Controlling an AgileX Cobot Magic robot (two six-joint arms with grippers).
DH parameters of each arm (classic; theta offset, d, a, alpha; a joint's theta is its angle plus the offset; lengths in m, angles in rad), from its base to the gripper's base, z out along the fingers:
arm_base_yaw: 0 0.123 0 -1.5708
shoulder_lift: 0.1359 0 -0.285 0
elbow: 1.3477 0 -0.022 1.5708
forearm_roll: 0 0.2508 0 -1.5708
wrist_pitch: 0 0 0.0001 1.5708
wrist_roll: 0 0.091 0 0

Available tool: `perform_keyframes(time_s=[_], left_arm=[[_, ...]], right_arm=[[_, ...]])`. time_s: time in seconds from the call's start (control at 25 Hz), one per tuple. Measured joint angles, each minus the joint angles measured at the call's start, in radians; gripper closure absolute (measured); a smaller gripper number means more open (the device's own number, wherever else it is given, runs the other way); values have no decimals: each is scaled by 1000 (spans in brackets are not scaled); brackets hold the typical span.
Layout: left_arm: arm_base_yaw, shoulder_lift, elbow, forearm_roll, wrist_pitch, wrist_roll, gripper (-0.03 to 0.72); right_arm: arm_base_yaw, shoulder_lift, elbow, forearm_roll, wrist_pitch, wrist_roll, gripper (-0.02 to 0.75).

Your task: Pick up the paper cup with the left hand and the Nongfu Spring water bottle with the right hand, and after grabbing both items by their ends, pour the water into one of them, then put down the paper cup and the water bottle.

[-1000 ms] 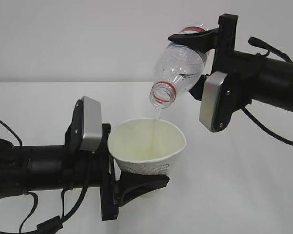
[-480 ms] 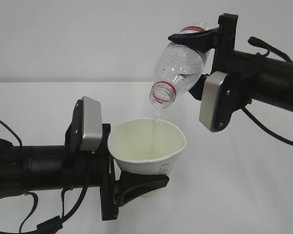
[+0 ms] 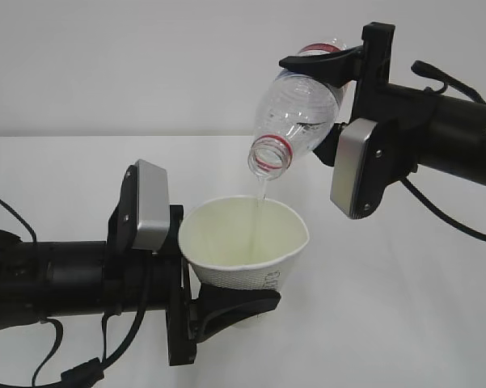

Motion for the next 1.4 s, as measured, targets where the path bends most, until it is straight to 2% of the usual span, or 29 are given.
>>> perform_keyframes(time_s=[1.4], left_arm=[[0,0,0,1,0,0,185]], right_arm=[[0,0,0,0,-2,-7,243]])
